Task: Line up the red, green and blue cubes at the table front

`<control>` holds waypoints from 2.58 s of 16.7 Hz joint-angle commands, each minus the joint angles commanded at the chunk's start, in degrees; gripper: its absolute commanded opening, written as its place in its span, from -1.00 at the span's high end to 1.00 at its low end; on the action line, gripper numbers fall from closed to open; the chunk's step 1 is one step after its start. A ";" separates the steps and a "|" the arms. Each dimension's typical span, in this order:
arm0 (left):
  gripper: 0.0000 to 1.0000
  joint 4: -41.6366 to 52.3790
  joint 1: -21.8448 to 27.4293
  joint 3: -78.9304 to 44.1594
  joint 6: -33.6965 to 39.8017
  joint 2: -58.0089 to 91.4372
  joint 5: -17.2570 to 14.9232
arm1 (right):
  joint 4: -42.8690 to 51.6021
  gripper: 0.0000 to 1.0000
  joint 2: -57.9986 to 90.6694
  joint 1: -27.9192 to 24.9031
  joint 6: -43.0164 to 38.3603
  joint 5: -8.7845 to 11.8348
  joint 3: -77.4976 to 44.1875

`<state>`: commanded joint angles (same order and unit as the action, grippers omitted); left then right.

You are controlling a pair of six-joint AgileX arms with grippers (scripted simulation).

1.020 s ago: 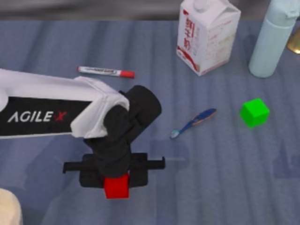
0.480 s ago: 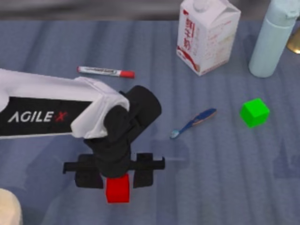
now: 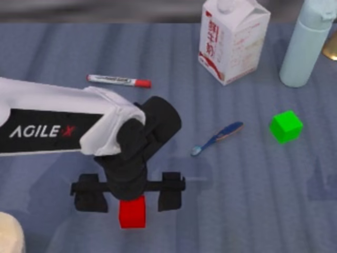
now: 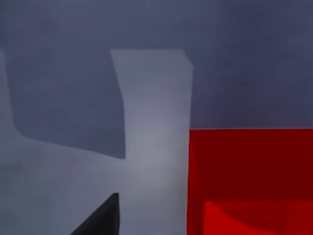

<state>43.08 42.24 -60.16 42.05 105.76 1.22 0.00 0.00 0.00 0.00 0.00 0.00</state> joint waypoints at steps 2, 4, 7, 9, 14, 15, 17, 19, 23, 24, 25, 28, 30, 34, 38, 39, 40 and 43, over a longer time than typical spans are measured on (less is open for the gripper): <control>-1.00 0.01 -0.01 -0.01 0.00 -0.04 0.00 | 0.00 -1.00 0.00 0.00 0.00 0.00 0.00; -1.00 1.00 0.08 -0.79 0.02 -0.38 0.01 | 0.00 -1.00 0.00 0.00 0.00 0.00 0.00; -1.00 6.81 -0.21 -4.11 0.34 -2.58 0.05 | 0.00 -1.00 0.00 0.00 0.00 0.00 0.00; -1.00 11.85 -0.44 -6.67 0.50 -4.43 0.03 | 0.00 -1.00 0.00 0.00 0.00 0.00 0.00; -1.00 15.77 -0.77 -9.13 0.49 -6.68 0.04 | 0.00 -1.00 0.00 0.00 0.00 0.00 0.00; -1.00 15.77 -0.77 -9.13 0.49 -6.68 0.04 | 0.00 -1.00 0.00 0.00 0.00 0.00 0.00; -1.00 15.61 -0.48 -8.98 0.48 -6.45 0.03 | 0.00 -1.00 0.00 0.00 0.00 0.00 0.00; -1.00 14.71 -1.29 -7.61 0.35 -7.97 0.13 | 1.23 -1.00 1.75 -0.37 0.16 0.12 -1.71; -1.00 9.28 -6.30 0.10 -0.61 -17.58 0.50 | 8.12 -1.00 12.53 -1.94 1.07 0.29 -12.22; -1.00 7.33 -8.09 2.83 -1.10 -21.27 0.59 | 10.58 -1.00 16.74 -2.43 1.40 0.29 -16.13; -1.00 5.17 -10.05 5.83 -1.75 -25.44 0.66 | 13.29 -1.00 21.54 -2.95 1.78 0.27 -20.41; -1.00 -2.56 -16.82 16.59 -5.06 -40.51 0.84 | 22.57 -1.00 39.41 -4.70 3.10 0.16 -34.79; -1.00 -8.18 -21.49 24.36 -8.35 -51.43 0.90 | 29.43 -1.00 53.39 -5.97 4.10 0.05 -45.03; -1.00 -19.65 -30.25 39.32 -17.28 -72.56 0.74 | 43.30 -1.00 80.48 -8.56 6.09 -0.18 -64.64; -1.00 -30.01 -36.94 50.62 -27.48 -88.44 0.18 | 55.16 -1.00 101.72 -10.87 7.72 -0.29 -82.00; -1.00 -32.34 -38.28 52.71 -29.93 -91.59 -0.02 | 57.60 -1.00 106.27 -11.35 8.05 -0.30 -85.93; -1.00 -34.66 -39.55 54.64 -32.42 -94.74 -0.24 | 59.80 -1.00 110.52 -11.78 8.35 -0.31 -89.59; -1.00 -39.81 -42.05 58.35 -38.19 -101.90 -0.83 | 64.91 -1.00 120.65 -12.82 9.05 -0.27 -98.47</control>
<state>3.27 0.19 -1.81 3.86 3.86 0.38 64.91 120.65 -12.82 9.05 -0.27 -98.47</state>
